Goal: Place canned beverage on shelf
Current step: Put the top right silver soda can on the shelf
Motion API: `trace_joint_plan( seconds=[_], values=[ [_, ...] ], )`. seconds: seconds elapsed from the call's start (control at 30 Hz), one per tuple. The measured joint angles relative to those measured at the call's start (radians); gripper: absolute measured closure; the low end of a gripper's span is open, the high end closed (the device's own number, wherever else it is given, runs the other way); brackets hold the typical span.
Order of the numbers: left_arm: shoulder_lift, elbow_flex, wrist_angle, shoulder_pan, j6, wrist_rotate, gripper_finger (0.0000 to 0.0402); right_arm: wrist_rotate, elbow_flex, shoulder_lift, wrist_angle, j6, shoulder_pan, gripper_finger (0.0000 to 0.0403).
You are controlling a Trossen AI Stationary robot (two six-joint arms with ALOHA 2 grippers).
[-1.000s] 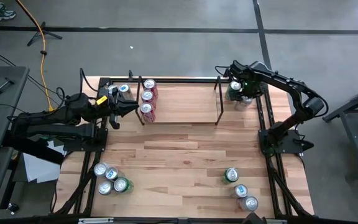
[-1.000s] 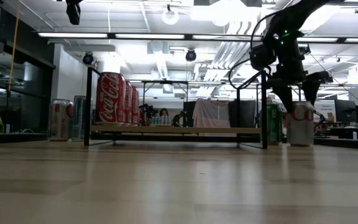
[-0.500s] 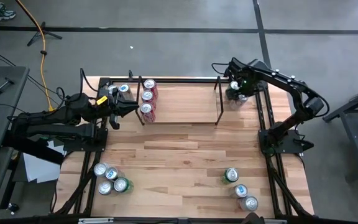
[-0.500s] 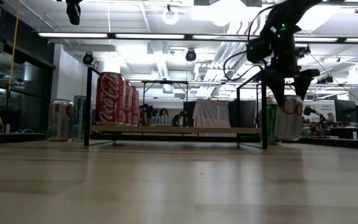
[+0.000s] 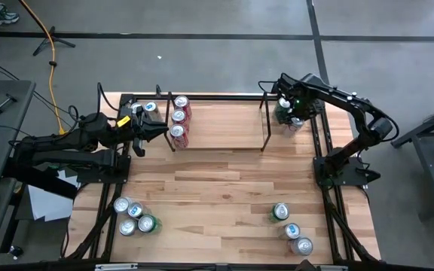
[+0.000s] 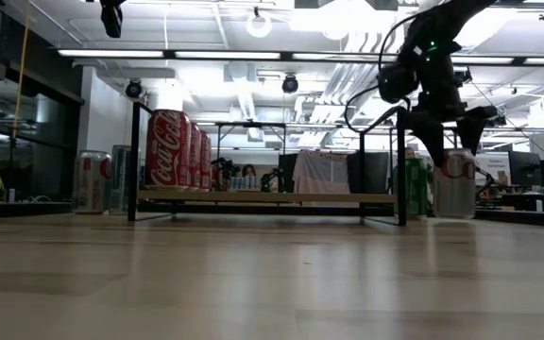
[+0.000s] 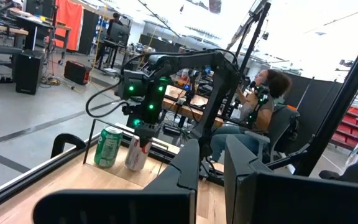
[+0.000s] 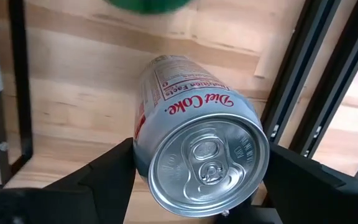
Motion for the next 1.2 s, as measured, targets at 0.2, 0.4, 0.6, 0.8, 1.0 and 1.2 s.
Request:
trace_joint_plan(
  seconds=[0.2,0.4,0.6,0.8,1.0,1.2],
  values=[
    [0.0,0.0,0.0,0.0,0.0,0.0,0.0402,0.003,-0.018,0.0,0.011,0.008,0.032,0.0106],
    [0.0,0.0,0.0,0.0,0.001,0.0,0.0401,0.008,-0.018,0.0,0.027,0.004,0.06,0.0106],
    [0.0,0.0,0.0,0.0,0.0,0.0,0.0401,0.009,-0.018,0.0,0.033,-0.007,0.085,0.0106],
    [0.0,0.0,-0.003,0.0,0.0,0.0,0.0401,0.009,-0.018,0.0,0.037,-0.016,0.097,0.0106],
    [0.0,0.0,-0.028,0.0,0.0,0.0,0.0402,0.01,-0.018,0.0,0.037,0.004,0.096,0.0106],
    [0.0,0.0,-0.031,0.0,-0.002,0.0,0.0401,0.012,-0.018,0.0,0.037,0.024,0.096,0.0106]
  ],
)
